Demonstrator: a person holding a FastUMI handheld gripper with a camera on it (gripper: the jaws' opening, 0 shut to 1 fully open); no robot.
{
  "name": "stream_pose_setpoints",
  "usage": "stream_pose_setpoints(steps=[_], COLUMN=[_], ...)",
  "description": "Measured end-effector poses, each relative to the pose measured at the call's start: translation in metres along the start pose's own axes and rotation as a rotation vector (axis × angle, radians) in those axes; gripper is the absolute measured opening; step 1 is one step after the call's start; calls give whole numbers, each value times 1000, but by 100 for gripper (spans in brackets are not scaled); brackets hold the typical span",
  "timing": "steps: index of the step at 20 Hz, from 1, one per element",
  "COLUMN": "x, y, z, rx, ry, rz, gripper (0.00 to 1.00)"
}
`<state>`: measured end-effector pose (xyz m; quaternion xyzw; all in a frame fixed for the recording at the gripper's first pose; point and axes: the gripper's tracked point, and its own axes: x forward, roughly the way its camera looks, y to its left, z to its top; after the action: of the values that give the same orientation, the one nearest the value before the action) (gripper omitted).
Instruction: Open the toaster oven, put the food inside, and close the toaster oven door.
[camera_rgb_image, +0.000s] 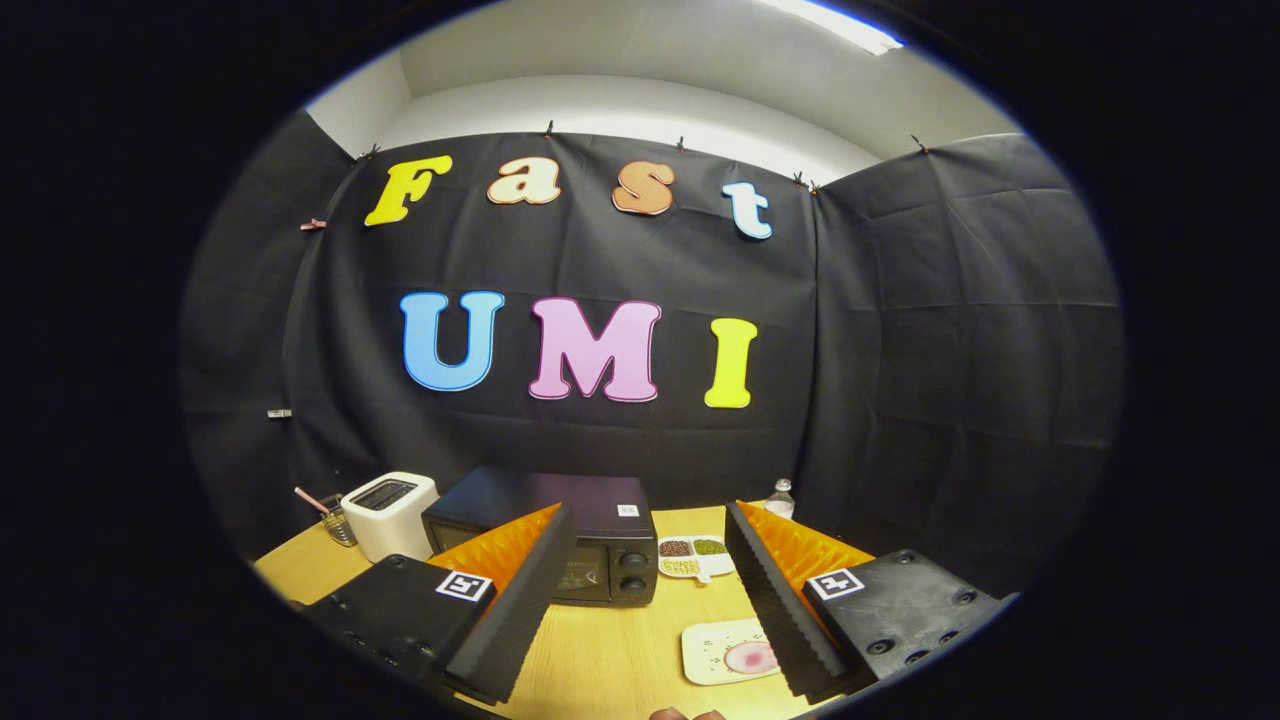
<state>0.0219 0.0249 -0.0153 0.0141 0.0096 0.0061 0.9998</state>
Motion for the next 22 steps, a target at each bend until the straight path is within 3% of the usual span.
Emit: stream_pose_setpoints(steps=[13,22], x=[104,168], y=[110,169], z=[-38,-127], rx=[47,-21], ry=[93,248], rz=[78,117], gripper=[99,99])
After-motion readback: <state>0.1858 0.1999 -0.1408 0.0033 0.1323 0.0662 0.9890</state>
